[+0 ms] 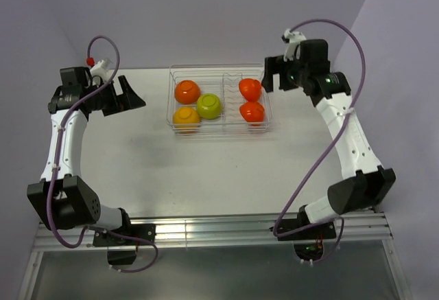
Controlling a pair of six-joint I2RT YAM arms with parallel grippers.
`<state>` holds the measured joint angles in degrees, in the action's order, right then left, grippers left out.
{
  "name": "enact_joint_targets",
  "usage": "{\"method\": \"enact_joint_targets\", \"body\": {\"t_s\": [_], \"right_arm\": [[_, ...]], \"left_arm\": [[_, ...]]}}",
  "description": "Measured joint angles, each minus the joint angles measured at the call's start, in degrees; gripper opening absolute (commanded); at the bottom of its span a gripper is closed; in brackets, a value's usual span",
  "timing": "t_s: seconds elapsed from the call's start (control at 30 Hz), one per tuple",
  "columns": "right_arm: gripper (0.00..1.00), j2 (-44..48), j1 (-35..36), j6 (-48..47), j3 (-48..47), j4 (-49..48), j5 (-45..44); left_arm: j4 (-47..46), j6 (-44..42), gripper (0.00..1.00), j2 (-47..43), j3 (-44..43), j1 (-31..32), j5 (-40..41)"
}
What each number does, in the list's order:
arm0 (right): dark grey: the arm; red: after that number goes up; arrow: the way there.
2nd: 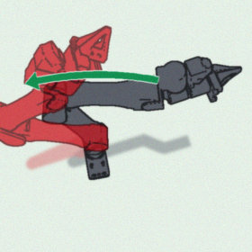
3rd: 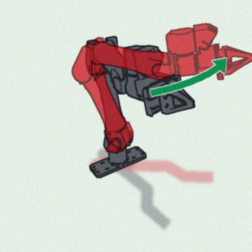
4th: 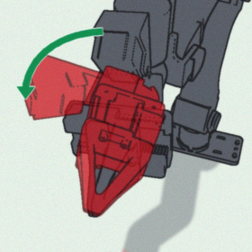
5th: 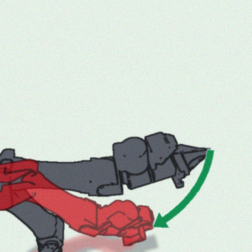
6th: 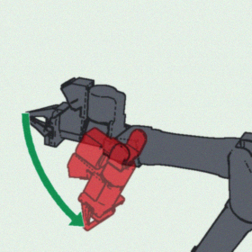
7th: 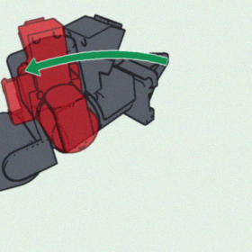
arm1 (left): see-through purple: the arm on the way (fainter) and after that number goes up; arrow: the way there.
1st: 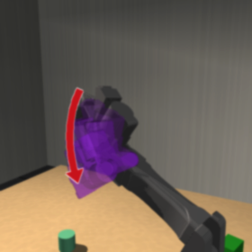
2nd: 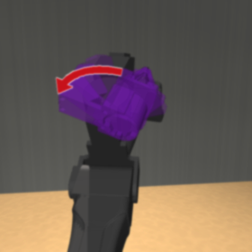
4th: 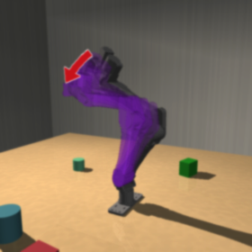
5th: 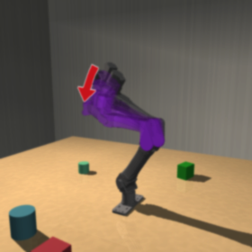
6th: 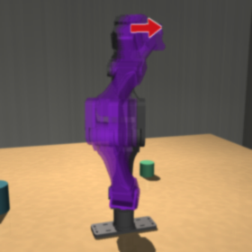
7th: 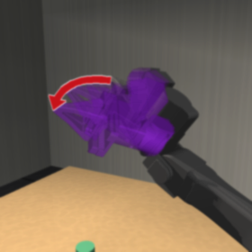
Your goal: Load the bowls into the dish rack
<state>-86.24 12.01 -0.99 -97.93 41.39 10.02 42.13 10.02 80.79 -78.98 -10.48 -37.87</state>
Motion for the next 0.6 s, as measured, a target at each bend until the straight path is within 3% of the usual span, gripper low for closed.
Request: {"method": "enact_joint_targets", "body": {"t_s": [0.17,0.4,0.6], "right_arm": [[1.00,9.70,-7.02,-4.68,15.61,3.56,7.37],[1.00,20.98,-12.50,-11.26,36.30,6.86,10.49],[1.00,22.27,-14.58,-12.83,41.92,7.98,11.13]], "left_arm": [[1.22,-4.63,1.00,-1.84,4.83,0.00,1.79],[2.29,-10.25,0.99,-7.74,15.26,0.02,6.45],[1.53,-12.79,0.99,-11.41,18.49,0.20,9.51]]}}
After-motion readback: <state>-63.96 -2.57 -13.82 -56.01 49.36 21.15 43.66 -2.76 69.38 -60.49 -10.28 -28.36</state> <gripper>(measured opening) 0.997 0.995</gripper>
